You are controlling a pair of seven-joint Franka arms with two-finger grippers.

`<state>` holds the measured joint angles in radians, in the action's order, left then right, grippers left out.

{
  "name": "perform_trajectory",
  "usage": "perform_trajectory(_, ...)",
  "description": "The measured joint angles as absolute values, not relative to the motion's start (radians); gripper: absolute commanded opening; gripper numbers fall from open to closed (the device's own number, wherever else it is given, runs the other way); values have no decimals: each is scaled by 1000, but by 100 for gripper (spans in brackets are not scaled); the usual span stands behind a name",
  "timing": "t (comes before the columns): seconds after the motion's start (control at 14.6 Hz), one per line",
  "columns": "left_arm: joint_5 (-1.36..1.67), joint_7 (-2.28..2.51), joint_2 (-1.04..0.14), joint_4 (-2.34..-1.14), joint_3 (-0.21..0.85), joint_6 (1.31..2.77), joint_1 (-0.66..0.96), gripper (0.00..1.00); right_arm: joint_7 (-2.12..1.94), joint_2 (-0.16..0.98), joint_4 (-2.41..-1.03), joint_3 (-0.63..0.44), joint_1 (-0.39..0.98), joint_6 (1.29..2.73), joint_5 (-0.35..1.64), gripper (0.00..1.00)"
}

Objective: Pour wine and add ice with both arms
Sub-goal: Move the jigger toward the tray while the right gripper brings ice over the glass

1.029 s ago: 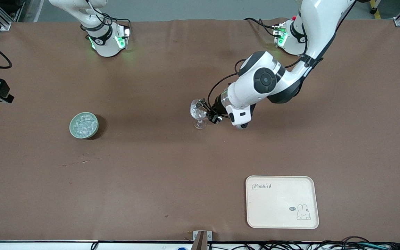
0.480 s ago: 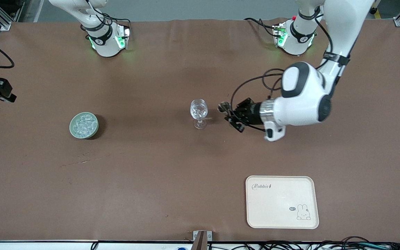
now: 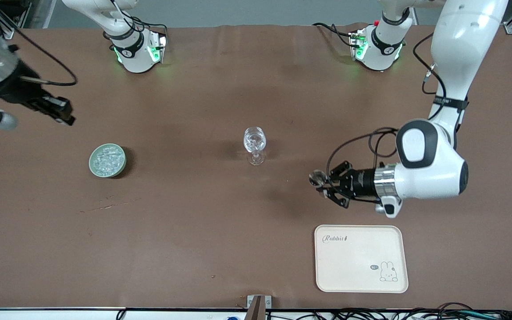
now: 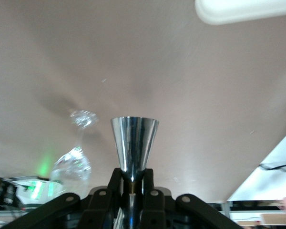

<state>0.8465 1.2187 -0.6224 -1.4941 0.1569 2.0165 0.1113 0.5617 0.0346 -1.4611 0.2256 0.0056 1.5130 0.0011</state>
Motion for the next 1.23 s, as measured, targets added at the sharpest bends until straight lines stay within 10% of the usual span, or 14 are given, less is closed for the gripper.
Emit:
perform_trajectory(0.69, 1415, 967, -887, -1327, -172, 1999, 115, 1, 1188, 160, -1522, 511, 105, 1715, -2, 1)
perform_trajectory(1.23, 1686, 839, -1025, -1280, -199, 2002, 120, 1, 1532, 365, -1530, 551, 265, 1900, -149, 1)
